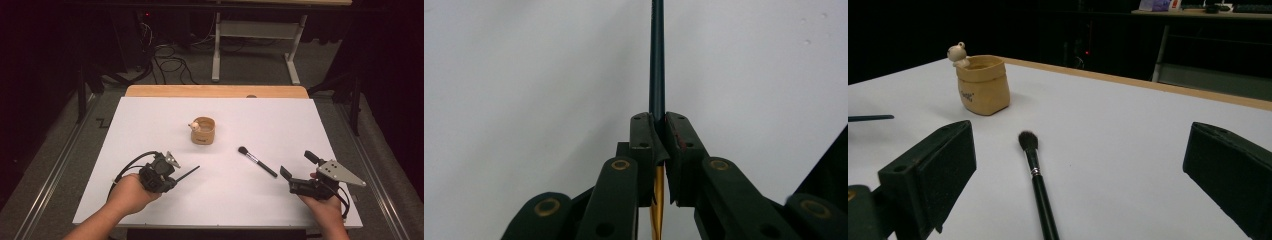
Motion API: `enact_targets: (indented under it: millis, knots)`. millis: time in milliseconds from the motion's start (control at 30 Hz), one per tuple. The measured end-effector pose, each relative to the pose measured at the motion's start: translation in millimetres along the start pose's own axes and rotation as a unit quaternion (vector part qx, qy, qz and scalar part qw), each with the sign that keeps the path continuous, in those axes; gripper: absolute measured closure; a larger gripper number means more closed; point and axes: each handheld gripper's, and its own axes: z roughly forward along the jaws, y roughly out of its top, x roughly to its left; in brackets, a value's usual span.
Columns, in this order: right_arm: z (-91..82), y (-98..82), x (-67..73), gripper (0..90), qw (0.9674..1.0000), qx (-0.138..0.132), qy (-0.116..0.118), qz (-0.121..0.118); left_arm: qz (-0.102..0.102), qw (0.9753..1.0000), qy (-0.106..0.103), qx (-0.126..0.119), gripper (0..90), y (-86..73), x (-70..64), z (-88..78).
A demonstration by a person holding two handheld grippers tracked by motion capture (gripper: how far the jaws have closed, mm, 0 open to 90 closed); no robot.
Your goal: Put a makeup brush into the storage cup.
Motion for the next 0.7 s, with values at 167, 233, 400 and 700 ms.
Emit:
enact_targets:
  millis: [167,233,400,700]
  knots:
    - [0.5,-0.4,0.8,2.2,1.0000,0.001,0.003,-0.001,0.016,0.9999,-0.003,-0.002,83.0,3.2,-4.7,1.9]
    - [0.6,-0.4,1.3,2.6,1.0000,0.000,0.004,-0.003,0.022,0.9998,-0.002,-0.004,83.0,4.8,-7.0,3.0]
    - [1.5,-0.6,3.0,3.7,0.9999,0.001,0.011,-0.007,0.029,0.9993,-0.008,-0.021,83.0,8.7,-11.4,4.1]
    - [2.4,-0.4,6.0,3.8,0.9998,0.003,0.016,-0.007,0.051,0.9984,-0.022,-0.014,83.1,16.4,-18.5,9.4]
